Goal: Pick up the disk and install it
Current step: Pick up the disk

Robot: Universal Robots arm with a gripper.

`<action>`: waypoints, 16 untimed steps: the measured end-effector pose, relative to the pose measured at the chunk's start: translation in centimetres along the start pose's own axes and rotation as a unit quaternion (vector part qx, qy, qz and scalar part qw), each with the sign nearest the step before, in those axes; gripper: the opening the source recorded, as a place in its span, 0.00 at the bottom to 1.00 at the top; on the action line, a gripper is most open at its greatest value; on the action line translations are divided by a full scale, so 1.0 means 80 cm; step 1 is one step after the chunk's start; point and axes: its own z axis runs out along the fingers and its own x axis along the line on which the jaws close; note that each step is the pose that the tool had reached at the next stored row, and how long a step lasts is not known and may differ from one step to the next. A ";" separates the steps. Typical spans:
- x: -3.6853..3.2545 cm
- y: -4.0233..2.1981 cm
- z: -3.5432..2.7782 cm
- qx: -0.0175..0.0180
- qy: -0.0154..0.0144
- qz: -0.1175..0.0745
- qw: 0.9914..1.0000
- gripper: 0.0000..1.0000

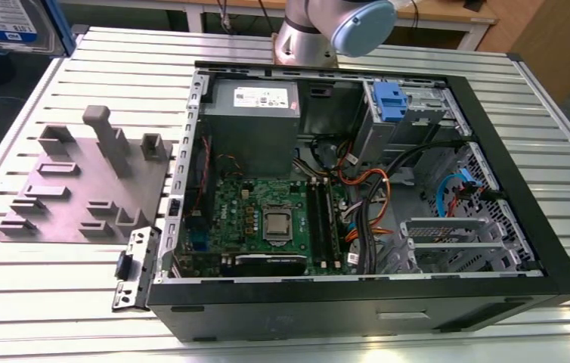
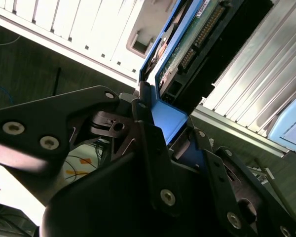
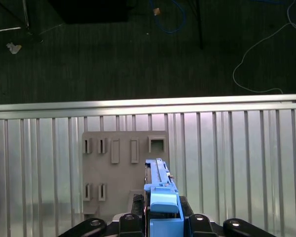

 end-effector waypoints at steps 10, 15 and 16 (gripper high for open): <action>0.0120 -0.0008 -0.0002 0.000 0.000 0.000 1.000 0.36; 0.0122 -0.0031 -0.0001 0.000 0.000 0.000 1.000 0.36; 0.0122 -0.0037 -0.0001 0.000 0.000 0.000 1.000 0.36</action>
